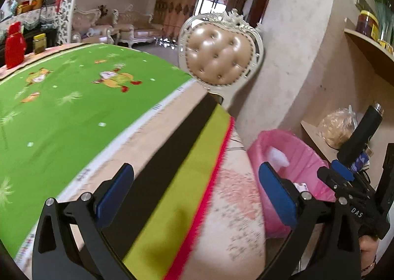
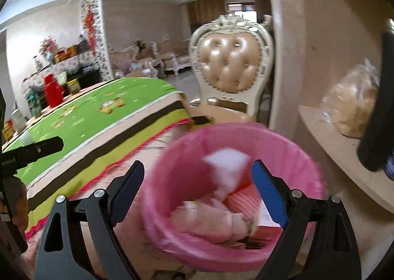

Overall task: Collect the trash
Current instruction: 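Carry foam block and printed packet to the pink bin and open both tools, then move both open tools back over the table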

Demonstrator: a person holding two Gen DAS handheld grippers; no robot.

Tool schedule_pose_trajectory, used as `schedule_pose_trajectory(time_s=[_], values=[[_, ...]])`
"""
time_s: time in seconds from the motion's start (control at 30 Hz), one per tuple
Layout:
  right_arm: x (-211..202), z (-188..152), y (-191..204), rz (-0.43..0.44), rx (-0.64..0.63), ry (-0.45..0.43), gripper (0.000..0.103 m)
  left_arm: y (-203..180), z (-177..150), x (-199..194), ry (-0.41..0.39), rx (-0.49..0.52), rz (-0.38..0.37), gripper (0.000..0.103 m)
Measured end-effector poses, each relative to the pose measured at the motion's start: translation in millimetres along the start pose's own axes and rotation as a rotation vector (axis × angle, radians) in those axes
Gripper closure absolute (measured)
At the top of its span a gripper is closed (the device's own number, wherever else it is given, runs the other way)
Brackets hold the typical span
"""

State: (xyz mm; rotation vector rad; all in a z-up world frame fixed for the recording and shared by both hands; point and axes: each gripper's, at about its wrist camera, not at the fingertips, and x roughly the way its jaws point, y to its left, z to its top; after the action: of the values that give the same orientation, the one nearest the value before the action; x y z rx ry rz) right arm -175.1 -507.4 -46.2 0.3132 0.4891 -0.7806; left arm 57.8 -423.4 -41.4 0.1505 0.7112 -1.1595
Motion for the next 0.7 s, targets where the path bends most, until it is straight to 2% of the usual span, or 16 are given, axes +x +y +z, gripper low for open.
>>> schedule_pose_trajectory(time_s=[0.13, 0.33, 0.43, 0.53, 0.7], values=[[3, 5, 34, 0.053, -0.049, 0.01, 0.018, 20, 3, -29, -0.027, 0.009, 0.068, 0.005], [23, 10, 109, 0.177, -0.147, 0.055, 0.018, 78, 5, -77, -0.032, 0.003, 0.216, 0.005], [32, 13, 164, 0.267, -0.23, 0.068, 0.018, 116, 0, -105, -0.038, -0.002, 0.299, 0.005], [42, 14, 222, 0.355, -0.314, 0.084, 0.018, 167, -10, -135, -0.041, -0.033, 0.439, 0.005], [49, 12, 315, 0.493, -0.43, 0.103, 0.018, 253, -33, -187, -0.049, -0.18, 0.598, 0.005]])
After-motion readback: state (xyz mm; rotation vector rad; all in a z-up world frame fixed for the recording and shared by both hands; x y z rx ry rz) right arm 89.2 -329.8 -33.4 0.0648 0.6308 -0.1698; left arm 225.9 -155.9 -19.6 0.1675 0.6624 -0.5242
